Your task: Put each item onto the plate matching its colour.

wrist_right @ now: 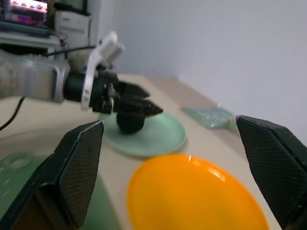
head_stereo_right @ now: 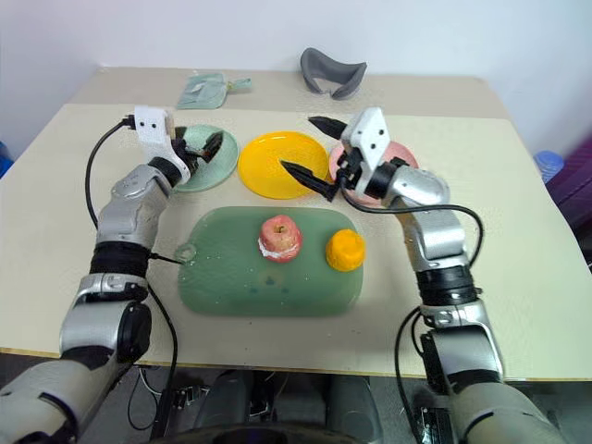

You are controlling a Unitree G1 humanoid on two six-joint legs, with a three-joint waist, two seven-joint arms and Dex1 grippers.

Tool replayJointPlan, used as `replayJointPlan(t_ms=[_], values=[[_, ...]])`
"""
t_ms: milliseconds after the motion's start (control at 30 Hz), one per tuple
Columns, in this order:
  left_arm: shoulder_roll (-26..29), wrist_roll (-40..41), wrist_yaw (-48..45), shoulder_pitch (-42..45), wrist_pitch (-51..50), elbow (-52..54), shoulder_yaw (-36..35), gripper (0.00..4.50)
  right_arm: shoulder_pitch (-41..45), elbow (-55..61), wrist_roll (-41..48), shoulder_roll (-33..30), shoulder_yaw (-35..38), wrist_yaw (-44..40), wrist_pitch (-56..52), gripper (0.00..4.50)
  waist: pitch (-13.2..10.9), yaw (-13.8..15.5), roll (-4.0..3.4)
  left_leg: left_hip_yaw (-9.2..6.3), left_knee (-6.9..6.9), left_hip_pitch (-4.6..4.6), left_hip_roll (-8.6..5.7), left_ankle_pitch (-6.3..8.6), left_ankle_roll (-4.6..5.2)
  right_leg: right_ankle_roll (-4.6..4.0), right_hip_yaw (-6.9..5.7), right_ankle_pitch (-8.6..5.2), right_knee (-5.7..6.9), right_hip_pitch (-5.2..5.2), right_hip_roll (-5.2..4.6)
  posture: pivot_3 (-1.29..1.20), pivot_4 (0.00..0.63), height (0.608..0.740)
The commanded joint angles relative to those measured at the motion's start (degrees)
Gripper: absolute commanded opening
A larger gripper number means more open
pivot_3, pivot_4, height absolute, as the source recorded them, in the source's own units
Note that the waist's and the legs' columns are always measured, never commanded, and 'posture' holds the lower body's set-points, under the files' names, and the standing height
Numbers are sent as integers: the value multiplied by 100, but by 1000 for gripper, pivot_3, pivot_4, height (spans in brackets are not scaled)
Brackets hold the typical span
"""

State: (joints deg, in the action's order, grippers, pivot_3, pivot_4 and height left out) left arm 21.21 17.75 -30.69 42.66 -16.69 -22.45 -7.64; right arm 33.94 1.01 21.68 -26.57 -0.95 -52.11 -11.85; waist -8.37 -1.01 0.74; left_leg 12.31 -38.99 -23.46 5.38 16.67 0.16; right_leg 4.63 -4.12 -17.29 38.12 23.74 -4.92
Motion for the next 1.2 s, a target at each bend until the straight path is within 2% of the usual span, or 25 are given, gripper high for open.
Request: replayJointPlan(t_ms=[33, 200, 300, 400, 500, 633, 800, 933, 1200], values=[[468, 321, -1378, -283, -354, 994, 456, 4480, -523, 806, 464, -470, 273, -331, -480, 4500, 0, 1, 0, 0, 0, 0, 0, 0, 0, 0, 0, 0, 0, 0, 0, 0, 150, 740], [843, 416, -2491, -416, -501, 1237, 886, 4480, -1274, 1489, 823, -967, 554, -305, -1023, 4500, 0, 20, 0, -2, -4, 1, 0, 0, 0, 0, 0, 0, 1, -2, 0, 0, 150, 740], [844, 592, -2749, -474, -633, 1520, 890, 4480, -1378, 1724, 847, -921, 544, -85, -1173, 4500, 0, 16, 1, -4, -4, 1, 0, 0, 0, 0, 1, 0, 0, -2, 1, 0, 150, 740], [810, 720, -2902, -901, -149, 1956, 636, 4480, -1165, 1793, 724, -658, 222, 284, -1416, 4500, 1, -13, -2, -5, -1, 1, 1, 0, 0, -1, 2, 0, 0, -1, 2, 0, 150, 740], [1301, 776, -3068, -1423, -416, 2507, 516, 4480, -754, 1639, 210, -321, -300, 972, -1864, 4500, 0, -72, -3, -10, 1, 6, 7, 0, -1, -2, 14, -1, 6, 5, 8, 0, 150, 740], [1988, 1120, -3726, -1829, -382, 2746, 175, 4480, -405, 1554, 91, -71, -685, 1151, -2304, 4500, -1, -19, -1, -8, -1, -6, 8, -2, -4, -6, 15, -3, 11, 22, 6, 0, 150, 740], [2773, 1733, -4624, -2540, -401, 2987, -589, 4480, -116, 1314, 143, -110, -1066, 849, -2783, 4500, -1, 7, -1, -4, 1, -7, 5, -1, -3, -6, 15, -3, 10, 24, 0, 0, 150, 740], [3231, 1911, -5079, -3162, -367, 3196, -983, 4480, -88, 1178, 161, -149, -1165, 618, -2880, 4500, -1, 11, -2, -3, 2, -9, 5, -1, -3, -7, 15, -3, 10, 27, -1, 0, 150, 740], [3488, 2377, -5131, -3875, -679, 3842, -1482, 4480, -119, 877, 42, -51, -1289, 370, -2710, 4500, -1, 9, -2, -3, 6, -11, 5, -1, -3, -8, 15, -3, 11, 32, -1, 0, 150, 740]])
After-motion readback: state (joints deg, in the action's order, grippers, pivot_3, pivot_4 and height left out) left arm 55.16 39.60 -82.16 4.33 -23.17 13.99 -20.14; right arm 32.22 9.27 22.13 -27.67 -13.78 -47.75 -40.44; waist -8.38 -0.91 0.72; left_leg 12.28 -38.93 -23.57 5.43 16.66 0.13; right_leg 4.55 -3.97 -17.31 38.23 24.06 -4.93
